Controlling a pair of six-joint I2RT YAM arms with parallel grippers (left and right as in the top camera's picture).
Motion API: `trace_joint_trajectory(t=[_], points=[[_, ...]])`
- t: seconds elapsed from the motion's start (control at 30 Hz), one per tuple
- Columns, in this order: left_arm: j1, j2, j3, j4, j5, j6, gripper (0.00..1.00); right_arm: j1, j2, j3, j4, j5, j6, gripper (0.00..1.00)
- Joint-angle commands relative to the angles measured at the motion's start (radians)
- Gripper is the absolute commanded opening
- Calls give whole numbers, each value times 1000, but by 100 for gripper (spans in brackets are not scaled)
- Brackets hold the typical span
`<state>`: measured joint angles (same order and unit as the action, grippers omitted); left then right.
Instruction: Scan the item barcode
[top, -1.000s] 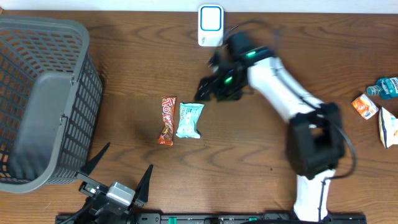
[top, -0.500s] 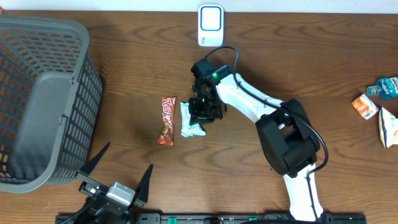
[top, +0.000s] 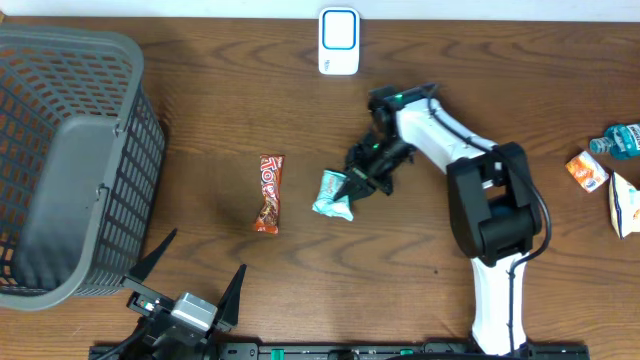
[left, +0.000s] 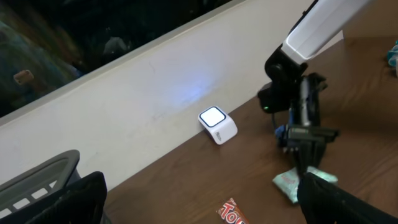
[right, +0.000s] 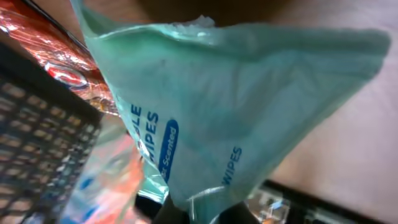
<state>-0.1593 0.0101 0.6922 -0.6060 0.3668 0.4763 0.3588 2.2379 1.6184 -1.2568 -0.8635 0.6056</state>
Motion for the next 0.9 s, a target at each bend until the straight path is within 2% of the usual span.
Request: trace_joint_trajectory(t=[0.0,0.13,0.3,0.47,0.53,0.63,0.7,0.73,0.8,0.83,0.87], points=[[-4,-7,-2,2,-2,10,98,-53,13,-4,-180,-108,8,1],[-4,-7,-2,1,-2,10,98,-91,13,-4,-385,-108,7,1],[-4,-7,-2,1,-2,10,98,-128,13,-4,-446,-108,16,2],[-4,-7,-2,1,-2,10,98,-136,13,-4,-443,-107,173,2],[-4,-7,-2,1,-2,10,98,-135,13,-4,-385,-35,179,1],[-4,-7,-2,2,-2,10,98,-134,13,-4,-204,151,206,2],[-4,-7,-2,2,-2,10,98,-126,13,-4,-50,224,153,21],[-4,-7,-2,2,-2,10,98,-120,13,-4,28,224,100,36],[-4,-7,-2,2,-2,10,98,-103,13,-4,169,219,37,54],[-4,-7,-2,1,-2,10,98,-99,13,-3,204,211,32,41],[-4,-7,-2,1,-2,10,98,-97,13,-2,227,198,32,20]])
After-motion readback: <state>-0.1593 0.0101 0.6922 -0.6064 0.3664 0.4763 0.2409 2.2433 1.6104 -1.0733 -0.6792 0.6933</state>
